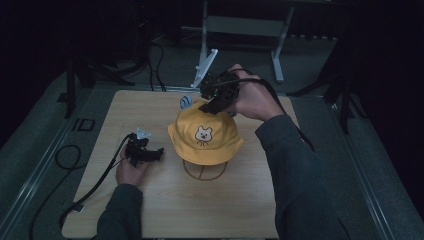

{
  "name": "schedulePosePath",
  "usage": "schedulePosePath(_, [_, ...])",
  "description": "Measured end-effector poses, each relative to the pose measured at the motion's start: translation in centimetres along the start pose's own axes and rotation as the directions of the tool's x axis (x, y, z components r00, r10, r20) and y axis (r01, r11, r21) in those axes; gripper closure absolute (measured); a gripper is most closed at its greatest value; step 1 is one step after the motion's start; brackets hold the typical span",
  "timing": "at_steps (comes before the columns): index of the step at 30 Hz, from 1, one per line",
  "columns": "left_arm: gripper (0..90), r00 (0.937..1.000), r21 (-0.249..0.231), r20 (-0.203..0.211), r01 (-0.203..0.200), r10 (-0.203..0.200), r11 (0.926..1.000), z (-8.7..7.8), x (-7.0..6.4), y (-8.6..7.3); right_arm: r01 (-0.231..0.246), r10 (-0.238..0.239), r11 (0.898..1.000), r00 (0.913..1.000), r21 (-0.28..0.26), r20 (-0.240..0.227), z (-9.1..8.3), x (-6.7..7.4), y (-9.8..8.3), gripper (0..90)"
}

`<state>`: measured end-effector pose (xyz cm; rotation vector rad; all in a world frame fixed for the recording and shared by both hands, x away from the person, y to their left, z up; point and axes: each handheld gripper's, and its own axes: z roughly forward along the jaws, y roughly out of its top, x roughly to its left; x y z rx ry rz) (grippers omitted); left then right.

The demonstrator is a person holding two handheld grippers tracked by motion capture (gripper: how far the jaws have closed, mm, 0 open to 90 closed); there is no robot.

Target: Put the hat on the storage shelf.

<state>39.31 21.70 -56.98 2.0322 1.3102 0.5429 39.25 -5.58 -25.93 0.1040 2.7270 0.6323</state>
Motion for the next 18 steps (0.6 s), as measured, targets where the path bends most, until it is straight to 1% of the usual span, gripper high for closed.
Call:
schedulePosePath(3, [15.3, 1.0000, 0.000, 0.000, 0.000, 0.000, 1.0000, 0.0, 0.0, 0.0, 0.004, -0.004, 1.000, 0.9999, -0.018, -0.011, -0.1, 0.2, 0.1, 58.9])
schedulePosePath(6, [15.3, 1.0000, 0.000, 0.000, 0.000, 0.000, 1.0000, 0.0, 0.0, 0.0, 0.002, -0.002, 1.000, 1.0000, -0.025, -0.010, -0.4, 0.3, -0.1, 56.6])
schedulePosePath(9, [15.3, 1.0000, 0.000, 0.000, 0.000, 0.000, 1.0000, 0.0, 0.0, 0.0, -0.009, 0.009, 1.000, 1.0000, -0.024, -0.001, -0.9, 0.3, -0.3, 53.0])
schedulePosePath(12, [15.3, 1.0000, 0.000, 0.000, 0.000, 0.000, 1.0000, 0.0, 0.0, 0.0, -0.015, 0.016, 1.000, 0.9999, -0.026, 0.007, -1.5, 0.4, -0.6, 46.6])
schedulePosePath(13, [15.3, 1.0000, 0.000, 0.000, 0.000, 0.000, 1.0000, 0.0, 0.0, 0.0, -0.015, 0.016, 1.000, 0.9999, -0.026, 0.007, -1.5, 0.4, -0.6, 46.6])
schedulePosePath(14, [15.3, 1.0000, 0.000, 0.000, 0.000, 0.000, 1.0000, 0.0, 0.0, 0.0, -0.022, 0.022, 1.000, 0.9997, -0.023, 0.012, -1.6, 0.4, -0.7, 43.5])
schedulePosePath(15, [15.3, 1.0000, 0.000, 0.000, 0.000, 0.000, 1.0000, 0.0, 0.0, 0.0, -0.024, 0.025, 1.000, 0.9993, -0.017, 0.028, -1.9, 0.5, -1.0, 38.6])
schedulePosePath(18, [15.3, 1.0000, 0.001, -0.001, 0.000, 0.000, 1.0000, 0.0, 0.0, 0.0, -0.024, 0.025, 1.000, 0.9970, -0.009, 0.073, -2.3, 0.7, -1.5, 32.5])
